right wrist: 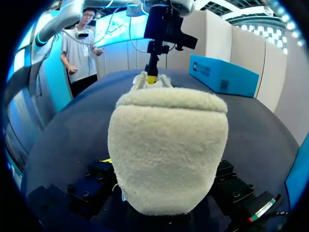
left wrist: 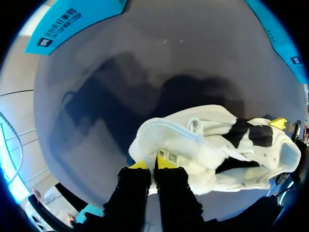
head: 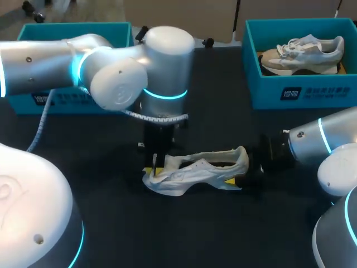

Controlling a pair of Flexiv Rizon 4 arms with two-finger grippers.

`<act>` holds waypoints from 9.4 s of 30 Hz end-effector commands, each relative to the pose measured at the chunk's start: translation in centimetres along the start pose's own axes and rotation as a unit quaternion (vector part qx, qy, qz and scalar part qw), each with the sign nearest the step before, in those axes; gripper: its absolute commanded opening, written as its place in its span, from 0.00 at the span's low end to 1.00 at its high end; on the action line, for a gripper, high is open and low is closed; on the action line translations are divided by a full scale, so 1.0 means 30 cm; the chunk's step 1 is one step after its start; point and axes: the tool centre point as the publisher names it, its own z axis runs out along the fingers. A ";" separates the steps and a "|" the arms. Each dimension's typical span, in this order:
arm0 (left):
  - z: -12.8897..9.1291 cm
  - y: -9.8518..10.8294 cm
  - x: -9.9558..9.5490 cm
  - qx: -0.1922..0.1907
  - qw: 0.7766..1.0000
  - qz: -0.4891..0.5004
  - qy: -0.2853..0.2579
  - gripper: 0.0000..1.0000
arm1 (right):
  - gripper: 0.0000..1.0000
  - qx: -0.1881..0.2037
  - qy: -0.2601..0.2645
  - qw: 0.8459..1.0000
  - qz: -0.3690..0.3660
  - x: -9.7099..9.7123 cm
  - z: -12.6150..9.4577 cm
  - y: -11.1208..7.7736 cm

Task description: Take the shoe out of the shoebox, open the shoe tongue, remove and reinsert the insole, then place the shoe into the shoebox

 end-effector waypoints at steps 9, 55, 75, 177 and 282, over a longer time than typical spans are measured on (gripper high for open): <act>-0.063 0.011 -0.012 0.021 0.999 0.036 0.032 1.00 | 0.00 0.002 -0.001 1.000 0.000 -0.008 0.001 -0.013; -0.503 0.051 0.360 0.168 0.670 0.718 0.089 0.00 | 0.00 0.002 -0.001 1.000 0.000 -0.008 0.001 -0.013; -0.503 0.051 0.360 0.168 0.670 0.718 0.089 0.00 | 0.00 0.002 -0.001 1.000 0.000 -0.008 0.001 -0.013; 0.101 -0.049 0.544 0.165 0.574 0.801 0.029 0.13 | 0.00 0.002 -0.001 1.000 0.000 -0.008 0.001 -0.013; -0.395 0.072 0.464 0.325 0.581 0.733 0.137 1.00 | 0.00 0.002 -0.001 1.000 0.000 -0.008 0.001 -0.013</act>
